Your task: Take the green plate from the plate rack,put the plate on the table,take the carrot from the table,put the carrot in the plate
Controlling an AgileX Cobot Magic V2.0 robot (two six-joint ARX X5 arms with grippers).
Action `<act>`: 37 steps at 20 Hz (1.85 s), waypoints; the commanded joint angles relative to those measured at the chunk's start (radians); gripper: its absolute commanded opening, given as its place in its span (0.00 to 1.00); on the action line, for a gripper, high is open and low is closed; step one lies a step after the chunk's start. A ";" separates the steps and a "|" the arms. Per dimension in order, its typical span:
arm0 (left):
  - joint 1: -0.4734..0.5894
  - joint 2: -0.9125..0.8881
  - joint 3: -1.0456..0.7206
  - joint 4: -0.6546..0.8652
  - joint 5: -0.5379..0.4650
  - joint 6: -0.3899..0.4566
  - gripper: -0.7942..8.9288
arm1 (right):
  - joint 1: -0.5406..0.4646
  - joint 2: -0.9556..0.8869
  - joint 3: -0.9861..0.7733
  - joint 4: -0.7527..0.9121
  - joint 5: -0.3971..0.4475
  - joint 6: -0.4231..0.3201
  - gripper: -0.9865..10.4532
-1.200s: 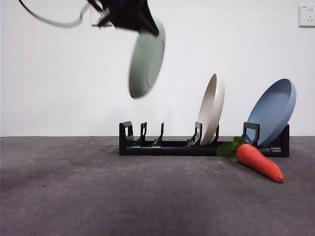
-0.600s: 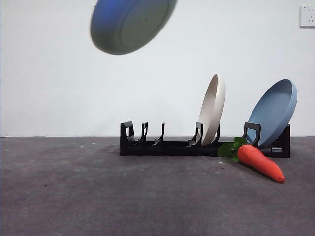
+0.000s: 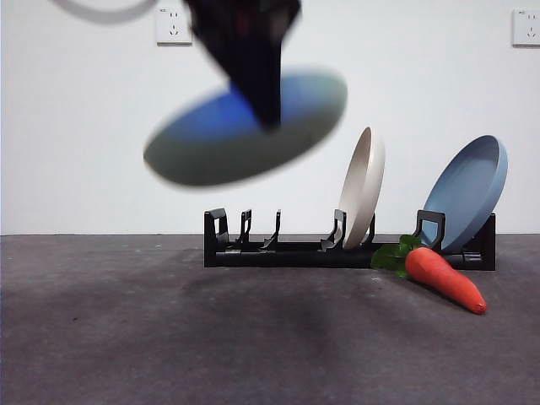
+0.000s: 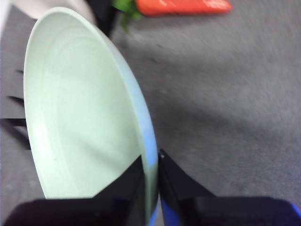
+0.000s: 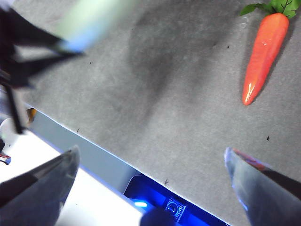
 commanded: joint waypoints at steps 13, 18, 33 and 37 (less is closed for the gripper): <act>-0.011 0.357 -0.156 0.341 -0.016 0.088 0.08 | 0.001 0.000 0.003 0.006 0.000 -0.004 0.63; -0.009 0.360 -0.155 0.312 0.058 0.007 0.36 | 0.001 0.000 0.003 0.007 0.000 -0.004 0.63; -0.010 -0.310 -0.152 0.216 0.095 -0.372 0.37 | 0.002 0.319 0.003 0.357 0.170 0.067 0.63; -0.010 -0.544 -0.152 0.204 0.146 -0.457 0.37 | 0.005 0.518 0.003 0.503 0.214 0.074 0.63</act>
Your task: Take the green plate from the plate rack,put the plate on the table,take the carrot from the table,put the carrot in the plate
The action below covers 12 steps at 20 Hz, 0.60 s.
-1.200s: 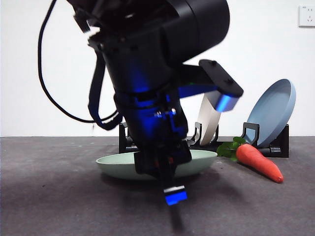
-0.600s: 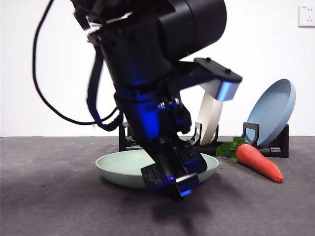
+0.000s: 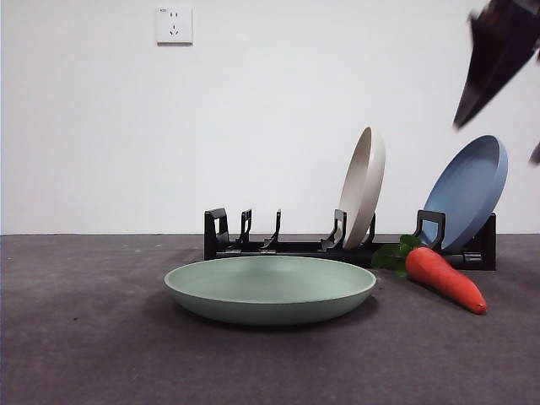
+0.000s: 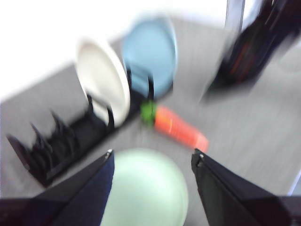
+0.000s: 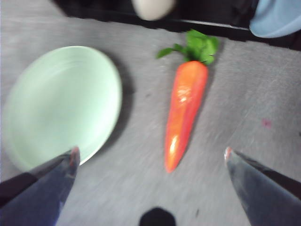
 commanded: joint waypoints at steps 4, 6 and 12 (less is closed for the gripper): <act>-0.004 -0.175 -0.003 -0.041 0.048 -0.096 0.37 | 0.044 0.235 0.003 0.177 0.101 0.015 0.63; -0.008 -0.196 -0.003 -0.060 0.065 -0.122 0.37 | 0.063 0.308 0.003 0.252 0.124 0.016 0.63; -0.010 -0.200 -0.003 -0.100 0.067 -0.167 0.37 | 0.105 0.459 0.003 0.433 0.212 0.016 0.60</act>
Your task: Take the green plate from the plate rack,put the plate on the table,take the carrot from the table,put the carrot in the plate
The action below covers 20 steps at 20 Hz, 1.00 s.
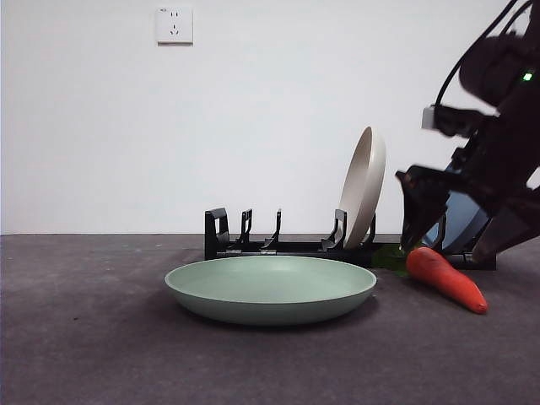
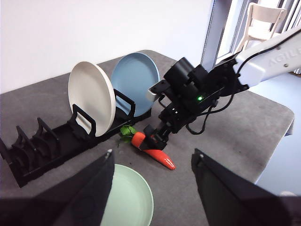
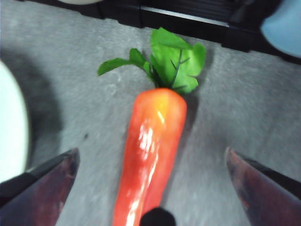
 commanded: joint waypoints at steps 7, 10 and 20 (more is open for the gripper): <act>-0.004 -0.002 -0.004 -0.007 0.000 -0.018 0.37 | 0.016 0.086 0.003 0.076 0.037 0.019 0.40; -0.003 -0.002 -0.004 -0.008 -0.005 -0.018 0.37 | 0.017 0.086 0.003 0.077 0.032 0.025 0.21; -0.003 -0.002 -0.004 -0.044 -0.006 -0.017 0.37 | 0.029 0.016 0.003 0.039 0.032 0.053 0.08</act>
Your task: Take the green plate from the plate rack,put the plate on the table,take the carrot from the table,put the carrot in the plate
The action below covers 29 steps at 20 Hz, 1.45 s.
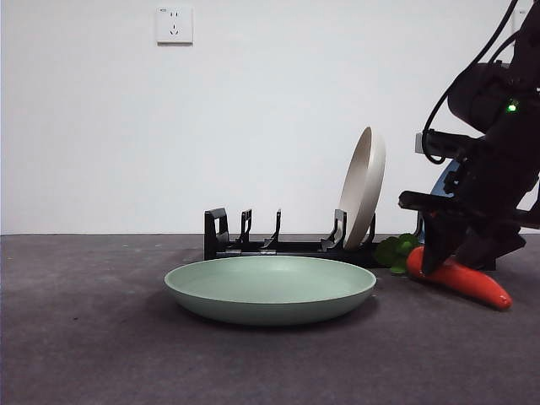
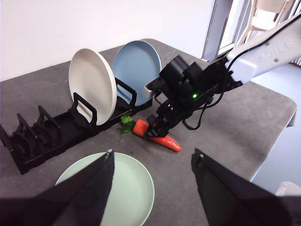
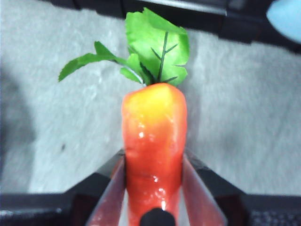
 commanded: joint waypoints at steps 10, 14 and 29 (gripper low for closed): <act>-0.003 -0.002 -0.004 -0.026 -0.004 -0.006 0.37 | 0.365 -0.158 0.003 0.090 -0.018 0.123 0.08; -0.003 -0.002 -0.004 -0.047 -0.003 -0.006 0.37 | 0.443 -0.025 0.003 0.219 -0.008 0.161 0.08; -0.003 -0.002 -0.004 -0.076 -0.004 -0.006 0.37 | 0.475 0.070 0.003 0.243 0.032 0.179 0.53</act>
